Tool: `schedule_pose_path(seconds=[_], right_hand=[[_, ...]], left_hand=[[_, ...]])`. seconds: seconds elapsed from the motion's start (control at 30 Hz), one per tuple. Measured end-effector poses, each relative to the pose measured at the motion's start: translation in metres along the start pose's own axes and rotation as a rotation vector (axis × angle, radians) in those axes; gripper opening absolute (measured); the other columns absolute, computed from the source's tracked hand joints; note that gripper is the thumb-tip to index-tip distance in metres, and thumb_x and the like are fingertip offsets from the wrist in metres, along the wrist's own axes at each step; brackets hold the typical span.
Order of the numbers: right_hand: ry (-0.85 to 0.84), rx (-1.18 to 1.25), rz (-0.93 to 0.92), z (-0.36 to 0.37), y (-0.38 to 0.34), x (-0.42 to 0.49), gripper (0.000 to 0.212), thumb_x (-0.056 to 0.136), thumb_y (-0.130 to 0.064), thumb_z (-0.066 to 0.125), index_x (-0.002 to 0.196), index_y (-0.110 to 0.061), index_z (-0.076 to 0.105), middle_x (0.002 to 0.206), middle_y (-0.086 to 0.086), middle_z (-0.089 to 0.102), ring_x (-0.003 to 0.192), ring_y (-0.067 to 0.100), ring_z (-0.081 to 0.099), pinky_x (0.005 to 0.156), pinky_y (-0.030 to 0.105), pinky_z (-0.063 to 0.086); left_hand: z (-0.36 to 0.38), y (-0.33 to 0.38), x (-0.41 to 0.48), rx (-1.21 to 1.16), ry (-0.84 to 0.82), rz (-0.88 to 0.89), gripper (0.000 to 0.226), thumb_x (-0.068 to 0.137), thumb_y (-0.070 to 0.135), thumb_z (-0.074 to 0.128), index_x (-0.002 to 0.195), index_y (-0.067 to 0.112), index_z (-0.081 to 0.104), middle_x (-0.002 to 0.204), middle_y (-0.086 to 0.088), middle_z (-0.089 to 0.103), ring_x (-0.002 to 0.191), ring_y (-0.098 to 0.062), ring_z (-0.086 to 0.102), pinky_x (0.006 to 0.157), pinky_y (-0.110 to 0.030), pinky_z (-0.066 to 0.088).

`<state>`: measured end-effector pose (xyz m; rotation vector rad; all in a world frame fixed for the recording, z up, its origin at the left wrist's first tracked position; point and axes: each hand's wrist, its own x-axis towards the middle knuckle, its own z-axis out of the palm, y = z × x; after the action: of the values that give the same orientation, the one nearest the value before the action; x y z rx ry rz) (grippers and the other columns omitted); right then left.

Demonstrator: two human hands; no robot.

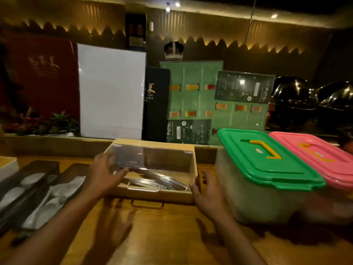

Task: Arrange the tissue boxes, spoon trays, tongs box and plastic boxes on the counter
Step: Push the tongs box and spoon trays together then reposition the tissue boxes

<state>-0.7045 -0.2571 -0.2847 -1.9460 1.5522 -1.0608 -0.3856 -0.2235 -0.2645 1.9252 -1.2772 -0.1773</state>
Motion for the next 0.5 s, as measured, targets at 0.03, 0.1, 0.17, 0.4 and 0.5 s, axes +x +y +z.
schedule_pose_path(seconds=[0.03, 0.1, 0.17, 0.4, 0.5], right_hand=[[0.016, 0.027, 0.023, 0.012, -0.001, 0.003, 0.058, 0.092, -0.035, 0.068, 0.143, -0.028, 0.043, 0.139, -0.003, 0.051, 0.123, 0.014, 0.051, 0.092, 0.027, 0.045], [0.038, 0.065, 0.079, 0.030, -0.002, 0.008, 0.065, 0.092, -0.035, 0.068, 0.148, -0.033, 0.036, 0.145, -0.003, 0.048, 0.130, 0.018, 0.050, 0.097, 0.034, 0.050], [0.047, 0.035, 0.101, 0.042, -0.002, 0.012, 0.070, 0.093, -0.034, 0.068, 0.152, -0.036, 0.030, 0.150, -0.002, 0.046, 0.134, 0.020, 0.047, 0.102, 0.041, 0.050], [0.071, -0.098, 0.176, 0.046, -0.003, 0.019, 0.060, 0.094, -0.028, 0.067, 0.148, -0.033, 0.042, 0.140, 0.000, 0.058, 0.123, 0.018, 0.057, 0.096, 0.036, 0.053], [0.100, -0.077, 0.194, 0.040, 0.004, 0.016, 0.061, 0.092, -0.029, 0.070, 0.147, -0.034, 0.044, 0.135, -0.002, 0.062, 0.117, 0.016, 0.060, 0.088, 0.031, 0.054]], left_hand=[[-0.004, -0.014, 0.007, 0.017, -0.007, -0.040, 0.087, 0.072, 0.047, 0.086, 0.144, 0.019, 0.048, 0.146, -0.014, 0.049, 0.127, -0.036, 0.053, 0.096, -0.053, 0.052], [-0.008, -0.034, 0.019, 0.005, -0.046, -0.097, 0.096, 0.069, 0.047, 0.089, 0.148, 0.017, 0.043, 0.148, -0.018, 0.046, 0.130, -0.040, 0.049, 0.098, -0.056, 0.049], [-0.007, -0.049, 0.024, -0.063, -0.114, -0.118, 0.104, 0.065, 0.055, 0.087, 0.151, 0.020, 0.039, 0.150, -0.018, 0.045, 0.133, -0.041, 0.046, 0.101, -0.059, 0.046], [0.002, -0.057, 0.023, -0.156, -0.118, -0.081, 0.083, 0.075, 0.038, 0.086, 0.146, 0.018, 0.048, 0.134, -0.021, 0.062, 0.116, -0.043, 0.059, 0.078, -0.045, 0.045], [0.001, -0.053, 0.017, -0.168, -0.115, -0.075, 0.096, 0.067, 0.051, 0.083, 0.149, 0.017, 0.045, 0.138, -0.021, 0.059, 0.121, -0.044, 0.057, 0.086, -0.053, 0.049]])
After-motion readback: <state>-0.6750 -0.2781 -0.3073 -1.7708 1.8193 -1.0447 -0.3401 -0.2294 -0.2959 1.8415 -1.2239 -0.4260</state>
